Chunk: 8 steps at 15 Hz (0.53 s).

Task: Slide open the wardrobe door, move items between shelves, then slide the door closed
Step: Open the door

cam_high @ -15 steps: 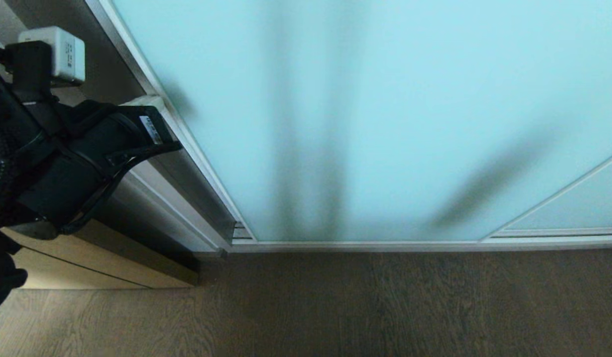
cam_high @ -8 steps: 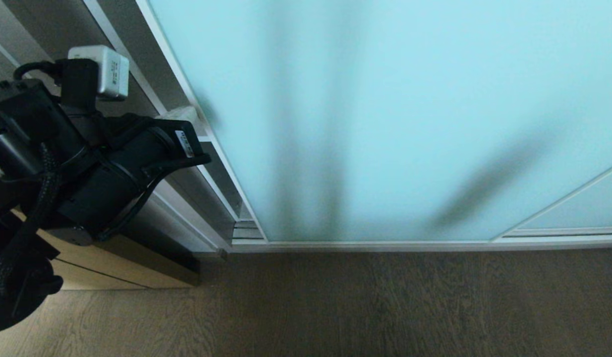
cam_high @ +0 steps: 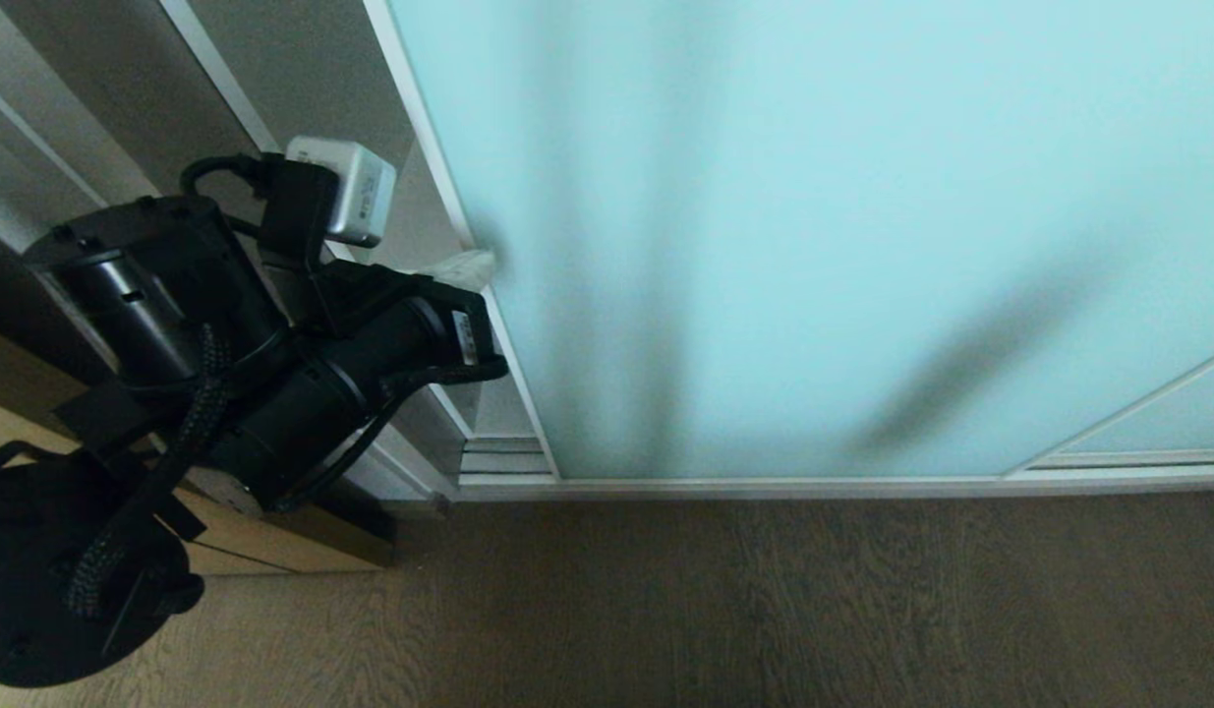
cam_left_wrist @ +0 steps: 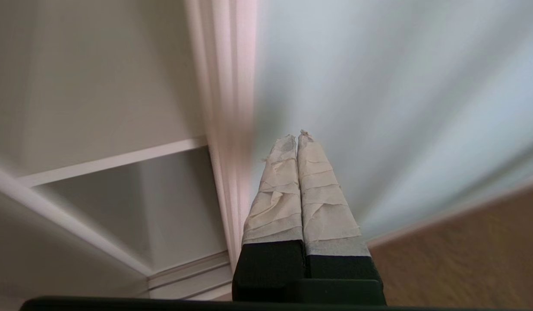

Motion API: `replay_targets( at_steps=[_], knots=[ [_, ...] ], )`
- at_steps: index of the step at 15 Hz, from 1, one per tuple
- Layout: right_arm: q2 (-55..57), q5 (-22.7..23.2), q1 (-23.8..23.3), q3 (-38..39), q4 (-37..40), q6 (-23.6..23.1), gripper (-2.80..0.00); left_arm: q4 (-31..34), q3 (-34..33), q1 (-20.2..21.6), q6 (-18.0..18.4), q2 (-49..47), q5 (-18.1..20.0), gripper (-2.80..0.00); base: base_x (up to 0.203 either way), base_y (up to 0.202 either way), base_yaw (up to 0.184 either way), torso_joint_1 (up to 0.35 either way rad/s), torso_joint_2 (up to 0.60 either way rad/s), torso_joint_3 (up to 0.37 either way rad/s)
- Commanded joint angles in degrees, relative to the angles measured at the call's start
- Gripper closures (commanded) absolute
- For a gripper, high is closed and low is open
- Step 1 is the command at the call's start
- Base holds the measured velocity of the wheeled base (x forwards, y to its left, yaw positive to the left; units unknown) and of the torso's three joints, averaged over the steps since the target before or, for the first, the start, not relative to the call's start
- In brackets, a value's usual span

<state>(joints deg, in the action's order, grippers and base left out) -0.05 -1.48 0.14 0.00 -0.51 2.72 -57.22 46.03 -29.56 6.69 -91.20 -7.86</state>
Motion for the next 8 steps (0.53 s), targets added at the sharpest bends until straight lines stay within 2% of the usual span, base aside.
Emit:
replay_targets(
  at_steps=[1, 5, 8],
  knots=[
    [0.0, 0.0, 0.0, 0.1, 0.0, 0.0, 0.00, -0.8, 0.6, -2.6, 0.1, -2.3, 0.4, 0.00, 0.000, 0.000, 0.000, 0.000, 0.00, 0.000],
    [0.0, 0.0, 0.0, 0.1, 0.0, 0.1, 0.00, -4.1, 2.7, -5.0, 2.3, -7.7, 0.6, 0.00, 0.000, 0.000, 0.000, 0.000, 0.00, 0.000],
    [0.0, 0.0, 0.0, 0.1, 0.0, 0.0, 0.00, -7.2, 3.8, -9.3, 2.4, -9.4, 0.4, 0.00, 0.000, 0.000, 0.000, 0.000, 0.00, 0.000]
  ],
)
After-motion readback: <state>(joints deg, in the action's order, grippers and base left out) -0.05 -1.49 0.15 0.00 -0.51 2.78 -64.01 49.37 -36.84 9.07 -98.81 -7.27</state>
